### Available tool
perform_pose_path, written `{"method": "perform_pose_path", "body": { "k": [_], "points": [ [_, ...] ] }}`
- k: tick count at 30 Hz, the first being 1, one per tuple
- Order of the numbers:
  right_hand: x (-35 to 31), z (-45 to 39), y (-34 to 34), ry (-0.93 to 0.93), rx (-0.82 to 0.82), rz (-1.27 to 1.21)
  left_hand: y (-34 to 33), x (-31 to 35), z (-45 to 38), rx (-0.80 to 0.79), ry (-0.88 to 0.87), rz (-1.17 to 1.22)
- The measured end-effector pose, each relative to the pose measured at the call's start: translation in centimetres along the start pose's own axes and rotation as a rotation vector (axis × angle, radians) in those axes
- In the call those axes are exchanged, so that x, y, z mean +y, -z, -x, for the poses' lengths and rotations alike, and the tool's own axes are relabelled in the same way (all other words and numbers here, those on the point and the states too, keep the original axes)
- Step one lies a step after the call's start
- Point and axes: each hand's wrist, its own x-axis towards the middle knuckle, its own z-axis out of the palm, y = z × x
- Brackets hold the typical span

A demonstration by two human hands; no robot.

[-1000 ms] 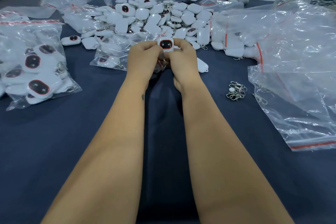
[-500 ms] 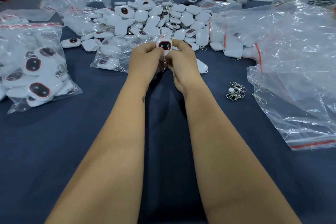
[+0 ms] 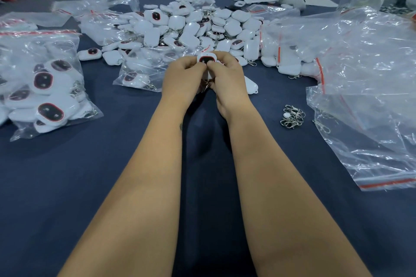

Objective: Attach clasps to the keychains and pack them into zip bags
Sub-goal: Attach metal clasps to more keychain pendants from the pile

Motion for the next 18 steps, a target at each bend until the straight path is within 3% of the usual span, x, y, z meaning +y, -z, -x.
{"method": "perform_pose_path", "body": {
  "k": [18],
  "points": [
    [-0.05,-0.16,0.24,-0.037,-0.011,-0.041,-0.03,-0.15,0.08,0.015,-0.004,0.006]
  ]
}}
